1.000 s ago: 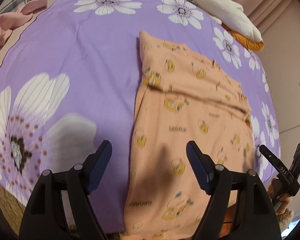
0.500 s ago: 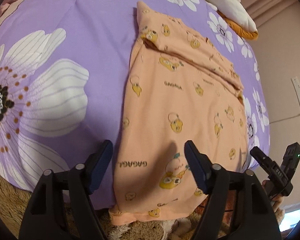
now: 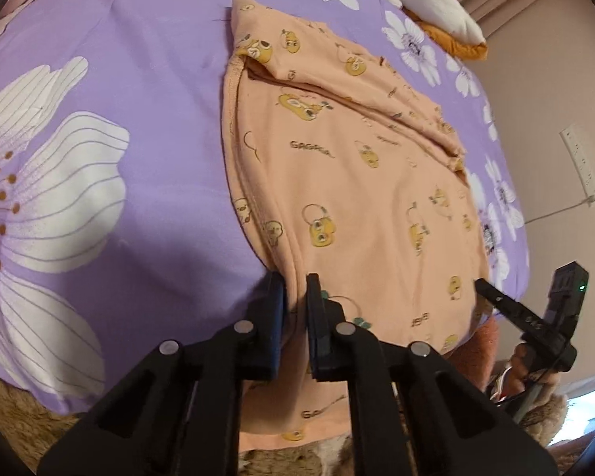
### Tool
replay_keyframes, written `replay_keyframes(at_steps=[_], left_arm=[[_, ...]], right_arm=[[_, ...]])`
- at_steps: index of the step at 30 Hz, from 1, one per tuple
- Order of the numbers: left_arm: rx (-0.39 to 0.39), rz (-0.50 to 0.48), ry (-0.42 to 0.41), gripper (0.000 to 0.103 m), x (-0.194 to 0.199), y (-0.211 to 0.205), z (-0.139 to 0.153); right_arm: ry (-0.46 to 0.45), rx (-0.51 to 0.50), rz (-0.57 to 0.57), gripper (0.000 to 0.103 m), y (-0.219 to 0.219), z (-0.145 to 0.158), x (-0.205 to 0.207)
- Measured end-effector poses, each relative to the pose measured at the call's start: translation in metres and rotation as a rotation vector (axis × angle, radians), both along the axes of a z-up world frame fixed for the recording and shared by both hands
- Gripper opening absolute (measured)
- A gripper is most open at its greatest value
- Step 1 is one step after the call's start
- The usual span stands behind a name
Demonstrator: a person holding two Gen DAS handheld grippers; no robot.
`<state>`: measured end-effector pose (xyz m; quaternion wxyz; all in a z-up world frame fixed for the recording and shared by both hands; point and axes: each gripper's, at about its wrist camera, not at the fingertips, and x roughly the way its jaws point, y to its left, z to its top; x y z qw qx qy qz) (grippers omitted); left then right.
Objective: Fold small clothes
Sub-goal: 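Grasp the garment hem with both grippers, then lift the hem and fold it toward the collar with both grippers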
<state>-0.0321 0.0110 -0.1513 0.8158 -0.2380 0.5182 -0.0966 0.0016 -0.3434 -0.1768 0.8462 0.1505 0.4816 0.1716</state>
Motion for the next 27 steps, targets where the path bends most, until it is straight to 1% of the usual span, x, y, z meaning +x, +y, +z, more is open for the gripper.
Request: replay_keyframes(at_steps=[1,2,5,8,11,12,15,17,19,20,22,24,27], left_arm=[[0.006,-0.002,-0.005,0.008,0.0,-0.001,0.001],[0.013,-0.007,-0.013,0.008,0.0,-0.003,0.004],[-0.012,0.007,-0.034,0.008,0.0,0.0,0.015],[-0.036,0.008,-0.087,0.007,0.0,0.001,0.035],[0.015,0.006,-0.161,0.007,0.0,-0.002,0.058],[0.017,0.013,-0.176,0.007,0.0,0.0,0.063],[-0.026,0.036,-0.214,0.007,0.004,0.008,0.077],[-0.017,0.055,-0.232,0.007,0.008,0.013,0.082],[-0.003,0.084,-0.233,0.008,0.012,0.019,0.084],[-0.009,0.093,-0.237,0.008,0.015,0.021,0.084],[-0.018,0.107,-0.246,0.008,0.022,0.025,0.086],[-0.023,0.122,-0.248,0.008,0.032,0.026,0.087],[-0.005,0.129,-0.236,0.008,0.047,0.027,0.083]], right_arm=[[-0.007,0.02,0.005,0.011,0.0,0.001,-0.001],[-0.022,0.035,0.01,0.009,-0.001,0.004,-0.002],[-0.084,0.047,0.033,0.008,0.003,0.02,-0.005],[-0.149,0.055,0.043,0.008,0.005,0.039,-0.007],[-0.194,0.112,0.045,0.008,0.001,0.055,-0.002],[-0.214,0.133,0.045,0.008,-0.001,0.06,0.001],[-0.256,0.177,0.03,0.008,-0.006,0.073,0.01],[-0.284,0.185,0.013,0.008,-0.01,0.08,0.016],[-0.32,0.193,0.007,0.008,-0.012,0.087,0.022],[-0.333,0.191,0.004,0.008,-0.012,0.089,0.026],[-0.354,0.159,-0.006,0.008,-0.01,0.094,0.037],[-0.364,0.151,-0.005,0.007,-0.008,0.095,0.049],[-0.352,0.144,-0.018,0.008,-0.003,0.093,0.069]])
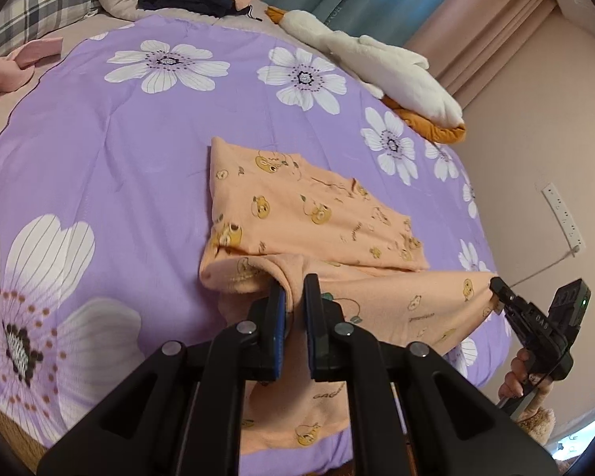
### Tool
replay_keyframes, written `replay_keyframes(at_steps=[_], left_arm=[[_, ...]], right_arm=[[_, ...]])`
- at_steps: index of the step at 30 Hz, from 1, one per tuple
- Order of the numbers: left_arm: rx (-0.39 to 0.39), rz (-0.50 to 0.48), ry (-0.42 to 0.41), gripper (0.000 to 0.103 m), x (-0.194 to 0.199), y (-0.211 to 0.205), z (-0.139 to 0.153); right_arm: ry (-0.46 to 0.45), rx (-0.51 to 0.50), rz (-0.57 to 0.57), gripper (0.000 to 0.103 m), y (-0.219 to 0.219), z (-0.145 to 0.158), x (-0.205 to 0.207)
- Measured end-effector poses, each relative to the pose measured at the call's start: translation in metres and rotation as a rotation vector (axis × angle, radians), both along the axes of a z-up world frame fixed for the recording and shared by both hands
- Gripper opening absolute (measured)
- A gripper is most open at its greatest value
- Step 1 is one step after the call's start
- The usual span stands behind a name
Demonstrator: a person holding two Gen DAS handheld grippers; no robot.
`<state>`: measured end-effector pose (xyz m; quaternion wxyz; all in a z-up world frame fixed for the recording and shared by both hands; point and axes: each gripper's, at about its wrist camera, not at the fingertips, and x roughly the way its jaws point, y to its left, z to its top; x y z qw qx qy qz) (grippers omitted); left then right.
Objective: Fold small clothes
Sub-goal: 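Lift the hem and fold it toward the collar with both grippers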
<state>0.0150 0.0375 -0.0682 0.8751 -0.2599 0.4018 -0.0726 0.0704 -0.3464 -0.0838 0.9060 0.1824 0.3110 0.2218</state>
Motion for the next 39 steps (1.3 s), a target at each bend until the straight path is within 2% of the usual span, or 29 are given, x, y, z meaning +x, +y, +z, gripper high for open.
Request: replay_keyframes(at_steps=[10,15,20,25,31,35,39], left_arm=[[0.028,0.012,0.07,0.009,0.053,0.005,-0.03],[0.057,0.032,0.152,0.011,0.078,0.008,-0.057],[0.015,0.035,0.191,0.011,0.089,0.008,-0.078],[-0.027,0.017,0.197,0.012,0.09,0.013,-0.083],[-0.143,0.031,0.198,0.013,0.087,0.024,-0.09],[-0.141,0.027,0.19,0.013,0.086,0.023,-0.088],[-0.113,0.03,0.174,0.013,0.084,0.019,-0.086]], right_arm=[[0.076,-0.102,-0.048,0.007,0.03,-0.028,0.056],[0.151,-0.144,-0.079,0.007,0.035,-0.05,0.078],[0.243,-0.191,-0.098,0.008,0.036,-0.073,0.096],[0.229,-0.267,-0.106,0.007,0.045,-0.076,0.094],[0.234,-0.257,-0.126,0.007,0.045,-0.08,0.096],[0.235,-0.264,-0.119,0.007,0.045,-0.08,0.097],[0.223,-0.332,-0.117,0.007,0.054,-0.075,0.097]])
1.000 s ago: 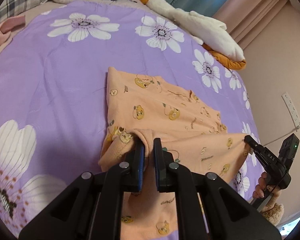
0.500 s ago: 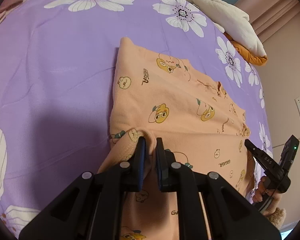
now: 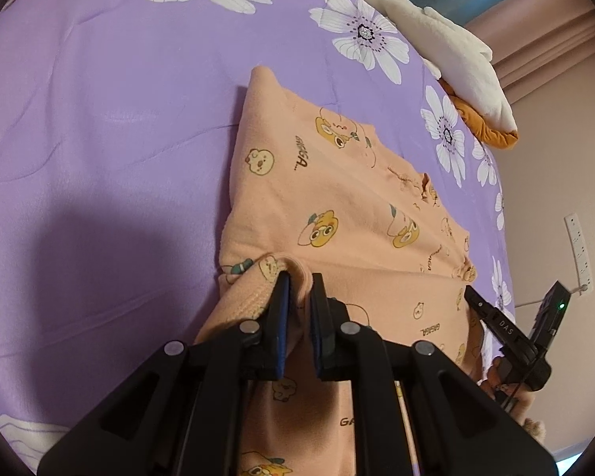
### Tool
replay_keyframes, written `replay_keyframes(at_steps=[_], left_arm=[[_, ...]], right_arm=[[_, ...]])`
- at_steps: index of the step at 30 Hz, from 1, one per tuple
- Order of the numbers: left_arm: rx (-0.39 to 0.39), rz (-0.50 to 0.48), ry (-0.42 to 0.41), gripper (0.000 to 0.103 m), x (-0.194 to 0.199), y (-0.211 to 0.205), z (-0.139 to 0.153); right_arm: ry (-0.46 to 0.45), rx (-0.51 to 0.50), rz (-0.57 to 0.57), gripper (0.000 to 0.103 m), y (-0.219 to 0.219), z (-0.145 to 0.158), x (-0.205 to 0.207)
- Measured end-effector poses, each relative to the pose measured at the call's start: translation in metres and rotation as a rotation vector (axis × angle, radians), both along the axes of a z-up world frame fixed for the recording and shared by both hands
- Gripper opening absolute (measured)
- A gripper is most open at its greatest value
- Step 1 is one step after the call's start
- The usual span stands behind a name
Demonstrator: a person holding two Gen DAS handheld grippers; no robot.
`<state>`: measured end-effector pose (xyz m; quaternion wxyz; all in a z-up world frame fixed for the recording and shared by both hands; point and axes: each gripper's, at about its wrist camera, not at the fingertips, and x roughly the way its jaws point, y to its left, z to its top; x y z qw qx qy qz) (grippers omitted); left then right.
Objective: Fold small clothes
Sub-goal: 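Lift the hem and fold it toward the collar with both grippers, then lay the fold down and open both grippers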
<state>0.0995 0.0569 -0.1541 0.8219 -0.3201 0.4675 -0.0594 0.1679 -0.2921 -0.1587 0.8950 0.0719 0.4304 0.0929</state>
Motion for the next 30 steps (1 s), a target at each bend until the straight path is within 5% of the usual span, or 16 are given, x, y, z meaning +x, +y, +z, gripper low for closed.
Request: replay_keyframes(at_steps=[3,5,7,13,19,26,30], left_arm=[[0.021,0.006,-0.01,0.011,-0.003,-0.002,0.005],[0.025,0.039,0.009,0.013,-0.011,-0.004,0.015],[0.024,0.048,-0.016,0.03,-0.022,-0.006,0.029],[0.059,0.023,-0.125,0.07,-0.063,-0.012,0.06],[0.12,-0.006,-0.061,0.07,-0.085,-0.018,0.046],[0.028,-0.034,0.016,0.068,-0.099,-0.027,0.014],[0.042,-0.021,0.009,0.058,-0.1,-0.029,0.01]], right_arm=[[-0.005,-0.041,0.006,0.013,0.004,0.007,-0.003],[-0.012,-0.057,0.006,0.048,0.004,0.015,-0.009],[-0.038,-0.079,-0.015,0.075,0.001,0.025,-0.019],[-0.087,0.006,-0.008,0.075,-0.031,0.045,-0.051],[-0.007,0.042,-0.034,0.076,-0.051,0.024,-0.077],[0.077,0.113,-0.047,0.076,-0.059,-0.001,-0.094],[0.078,0.155,-0.033,0.076,-0.059,-0.005,-0.1]])
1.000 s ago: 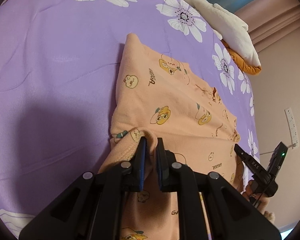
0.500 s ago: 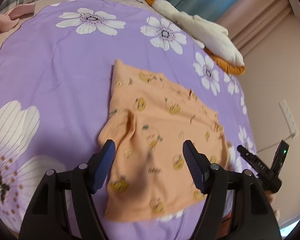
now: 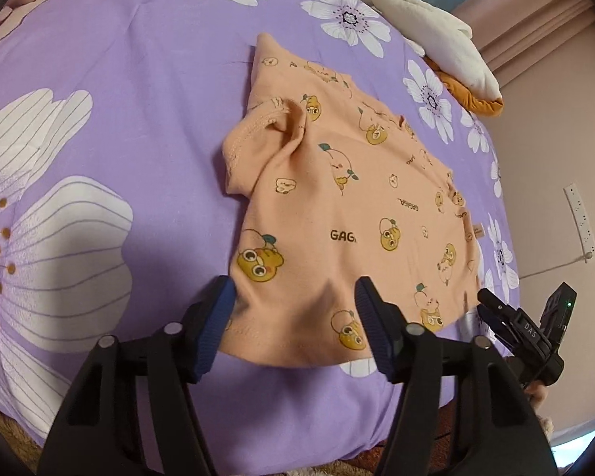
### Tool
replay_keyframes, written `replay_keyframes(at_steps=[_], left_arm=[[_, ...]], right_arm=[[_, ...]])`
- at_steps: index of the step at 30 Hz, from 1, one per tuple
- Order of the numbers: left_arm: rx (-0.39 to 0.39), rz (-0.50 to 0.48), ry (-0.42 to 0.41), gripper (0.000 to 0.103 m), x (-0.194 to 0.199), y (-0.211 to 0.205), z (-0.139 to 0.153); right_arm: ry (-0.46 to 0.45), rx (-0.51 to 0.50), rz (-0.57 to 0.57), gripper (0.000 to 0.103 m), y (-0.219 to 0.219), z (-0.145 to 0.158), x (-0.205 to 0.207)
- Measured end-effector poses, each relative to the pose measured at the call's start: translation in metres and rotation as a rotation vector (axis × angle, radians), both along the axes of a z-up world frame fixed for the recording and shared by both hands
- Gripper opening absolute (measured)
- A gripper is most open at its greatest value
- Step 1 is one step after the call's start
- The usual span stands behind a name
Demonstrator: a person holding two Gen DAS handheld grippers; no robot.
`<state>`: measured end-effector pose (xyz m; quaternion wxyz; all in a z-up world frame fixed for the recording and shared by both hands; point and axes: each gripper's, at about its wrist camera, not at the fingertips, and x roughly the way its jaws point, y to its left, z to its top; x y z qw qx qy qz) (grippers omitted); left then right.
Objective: Fold small clothes
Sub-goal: 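Lay the fold down and open both grippers, then grasp the folded garment end with both grippers, then lift the end and fold it over the garment again with both grippers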
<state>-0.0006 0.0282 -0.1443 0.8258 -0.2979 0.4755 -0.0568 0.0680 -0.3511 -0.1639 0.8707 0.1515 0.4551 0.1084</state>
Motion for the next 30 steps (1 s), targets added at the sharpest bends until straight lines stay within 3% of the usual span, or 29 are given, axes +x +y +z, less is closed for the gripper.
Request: replay_keyframes(at_steps=[4,6,9,13,14,17,20,26,30], left_arm=[[-0.028,0.0,0.01,0.038,0.001,0.0,-0.004],[-0.048,-0.012,0.01,0.034,0.002,-0.002,-0.007],[-0.071,-0.025,0.017,0.016,0.007,-0.005,-0.011],[-0.115,0.007,0.04,0.009,0.006,-0.005,-0.01],[-0.131,0.005,0.025,0.008,0.004,-0.005,-0.005],[-0.134,0.027,-0.005,0.007,-0.005,-0.005,0.009],[-0.197,0.036,-0.075,0.007,-0.018,-0.002,0.038],[-0.184,-0.017,-0.205,0.007,-0.04,-0.004,0.101],[-0.154,-0.051,-0.223,0.007,-0.054,-0.002,0.124]], right_arm=[[-0.006,0.038,0.02,0.075,0.003,-0.002,-0.002],[-0.013,0.067,0.043,0.068,0.007,-0.003,-0.003],[-0.027,0.075,0.076,0.055,0.014,-0.004,-0.004],[-0.044,0.006,0.064,0.009,0.022,-0.005,0.001],[-0.048,-0.002,0.058,0.006,0.021,-0.004,0.001],[-0.105,0.043,0.062,0.006,0.017,0.012,-0.009],[-0.166,0.06,0.066,0.006,0.012,0.035,-0.022],[-0.314,0.089,0.086,0.006,0.004,0.091,-0.058],[-0.384,0.108,0.102,0.006,0.0,0.119,-0.081]])
